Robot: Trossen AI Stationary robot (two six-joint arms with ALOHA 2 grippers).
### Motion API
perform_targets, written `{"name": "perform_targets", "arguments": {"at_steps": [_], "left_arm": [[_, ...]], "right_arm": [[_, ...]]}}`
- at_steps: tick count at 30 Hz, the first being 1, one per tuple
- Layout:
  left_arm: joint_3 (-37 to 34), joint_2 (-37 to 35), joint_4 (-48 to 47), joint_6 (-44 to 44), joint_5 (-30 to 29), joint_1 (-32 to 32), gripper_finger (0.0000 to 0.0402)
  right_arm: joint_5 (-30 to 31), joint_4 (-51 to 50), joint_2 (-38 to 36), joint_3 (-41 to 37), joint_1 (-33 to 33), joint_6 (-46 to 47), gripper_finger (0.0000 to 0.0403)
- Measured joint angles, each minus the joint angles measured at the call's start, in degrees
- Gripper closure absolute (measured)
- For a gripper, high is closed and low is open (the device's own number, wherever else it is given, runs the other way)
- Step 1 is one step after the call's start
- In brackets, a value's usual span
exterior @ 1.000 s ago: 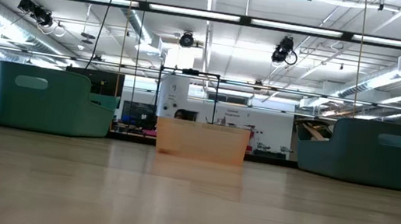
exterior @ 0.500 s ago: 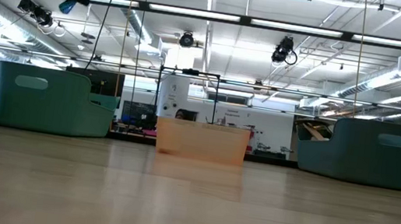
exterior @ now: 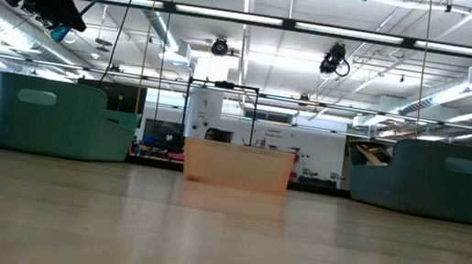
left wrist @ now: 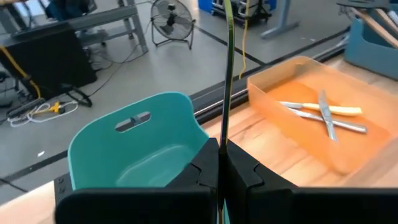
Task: Pick & Place Kitchen Items
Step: Put the blue spoon into the green bin
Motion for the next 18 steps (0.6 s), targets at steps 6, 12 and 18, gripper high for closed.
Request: {"name": "perform_targets", "arguments": {"at_steps": [6,12,18], "left_arm": [[-2.03,-0.39,0.7,-2.21,0.09,2.71,0.0395],[-4.34,-0.34,0.49,-5.71,0.84,6.02,0.0395],[-7.2,-0.33,0.47,-8.23,1.37,9.27,0.0395]], "right_arm": [[0.0,-0.15,0.0,0.0,0.0,0.07,0.0382],[-0.02,-0.2,0.0,0.0,0.0,0.07,0.0382],[0.0,-0.22,0.02,0.0,0.0,0.07,0.0382]]}}
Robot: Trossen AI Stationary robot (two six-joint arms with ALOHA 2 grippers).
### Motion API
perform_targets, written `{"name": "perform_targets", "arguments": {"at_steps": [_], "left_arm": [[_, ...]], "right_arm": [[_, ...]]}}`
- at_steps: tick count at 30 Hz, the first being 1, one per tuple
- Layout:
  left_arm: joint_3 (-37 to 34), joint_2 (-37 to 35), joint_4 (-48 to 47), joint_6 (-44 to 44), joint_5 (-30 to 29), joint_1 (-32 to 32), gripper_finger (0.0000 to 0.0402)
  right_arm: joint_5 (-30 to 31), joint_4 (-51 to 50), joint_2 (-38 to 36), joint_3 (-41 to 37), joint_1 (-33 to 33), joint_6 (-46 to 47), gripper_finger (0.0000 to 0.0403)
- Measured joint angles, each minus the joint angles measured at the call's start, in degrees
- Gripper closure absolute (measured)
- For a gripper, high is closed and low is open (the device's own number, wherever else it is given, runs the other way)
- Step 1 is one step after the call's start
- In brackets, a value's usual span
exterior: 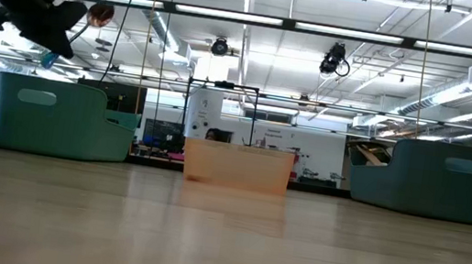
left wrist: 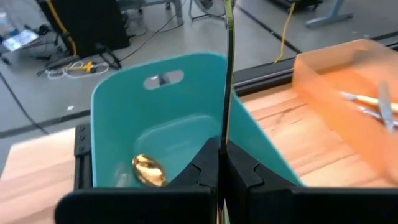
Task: Pick & Place Kitchen Items
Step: Put the blue spoon into the green bin
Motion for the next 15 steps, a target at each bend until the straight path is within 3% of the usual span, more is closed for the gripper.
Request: {"name": "perform_targets", "arguments": {"at_steps": [8,15], "left_arm": [[-3.39,0.45,3.99,-1.52,3.07,4.61,0.0394],[-3.44,5.49,4.42,-1.54,3.27,8.19,0.0395]], "right_arm": [[0.0,-0.02,0.0,-0.02,0.0,-0.02,0.0382],[-0.01,-0.23,0.0,-0.01,-0.02,-0.04,0.0382]]}}
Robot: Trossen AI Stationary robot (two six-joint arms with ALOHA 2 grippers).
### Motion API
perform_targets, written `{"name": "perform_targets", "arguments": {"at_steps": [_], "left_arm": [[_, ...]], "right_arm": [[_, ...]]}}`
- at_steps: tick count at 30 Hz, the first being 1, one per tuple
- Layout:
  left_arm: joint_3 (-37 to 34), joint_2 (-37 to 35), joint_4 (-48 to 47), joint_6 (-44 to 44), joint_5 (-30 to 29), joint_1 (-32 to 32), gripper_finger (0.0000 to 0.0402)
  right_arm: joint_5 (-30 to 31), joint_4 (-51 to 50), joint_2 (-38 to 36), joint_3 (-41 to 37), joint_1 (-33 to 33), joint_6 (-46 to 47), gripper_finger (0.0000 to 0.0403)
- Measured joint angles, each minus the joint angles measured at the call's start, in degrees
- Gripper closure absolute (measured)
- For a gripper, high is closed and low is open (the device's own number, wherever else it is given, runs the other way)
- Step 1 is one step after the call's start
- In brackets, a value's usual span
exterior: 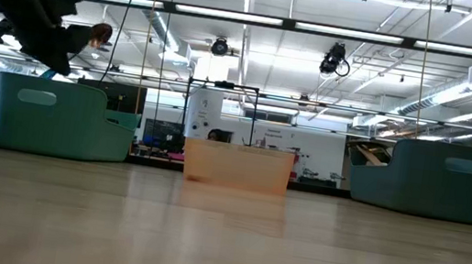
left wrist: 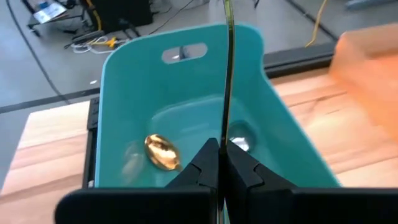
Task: Pick & Place Kitchen Items
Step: Put the blue spoon into the green bin
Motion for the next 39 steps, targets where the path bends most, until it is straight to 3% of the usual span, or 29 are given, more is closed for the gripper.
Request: {"name": "perform_targets", "arguments": {"at_steps": [14,39], "left_arm": [[0.0,9.97,0.36,-1.01,0.17,2.73,0.0387],[0.02,10.32,0.6,-1.32,0.92,2.71,0.0372]], "right_arm": [[0.02,-1.63,0.0,-0.01,0.0,0.0,0.0382],[0.02,-2.07,0.0,-0.01,0.0,0.28,0.0382]]}}
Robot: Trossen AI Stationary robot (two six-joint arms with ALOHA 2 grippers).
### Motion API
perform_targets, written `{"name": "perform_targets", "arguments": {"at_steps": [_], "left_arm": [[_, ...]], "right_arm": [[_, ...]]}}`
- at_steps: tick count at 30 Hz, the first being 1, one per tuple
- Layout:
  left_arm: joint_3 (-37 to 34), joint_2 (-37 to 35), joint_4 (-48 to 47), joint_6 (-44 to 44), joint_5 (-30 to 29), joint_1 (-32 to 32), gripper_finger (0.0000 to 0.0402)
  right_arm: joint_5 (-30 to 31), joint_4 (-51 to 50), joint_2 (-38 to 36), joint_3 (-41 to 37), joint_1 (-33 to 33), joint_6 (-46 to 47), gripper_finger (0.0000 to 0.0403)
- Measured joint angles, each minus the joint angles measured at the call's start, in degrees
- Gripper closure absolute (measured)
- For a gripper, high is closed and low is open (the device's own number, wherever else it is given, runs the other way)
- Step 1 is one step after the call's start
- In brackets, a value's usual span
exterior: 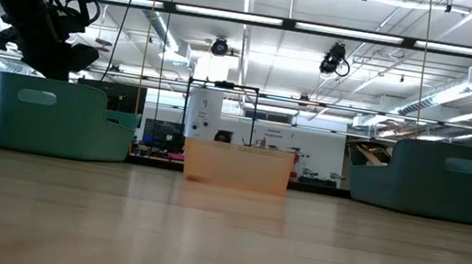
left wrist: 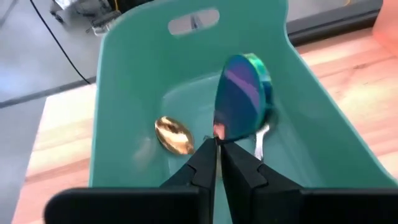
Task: Pick & Place Kitchen Items
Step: Put the blue spoon into the green bin, then return to home position
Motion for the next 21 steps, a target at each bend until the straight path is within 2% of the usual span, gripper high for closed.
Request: {"name": "perform_targets", "arguments": {"at_steps": [8,14,21], "left_arm": [[0.0,-0.11,7.76,8.02,-7.33,0.0,0.0371],[0.02,-0.09,13.65,12.46,-7.33,-0.04,0.0371],[0.02,-0.11,14.03,12.33,-6.73,0.52,0.0371]], "right_arm": [[0.0,-0.14,0.0,0.0,0.0,0.0,0.0382],[0.0,-0.33,0.0,0.01,0.0,0.22,0.0382],[0.0,-0.38,0.0,0.01,0.01,0.22,0.0382]]}}
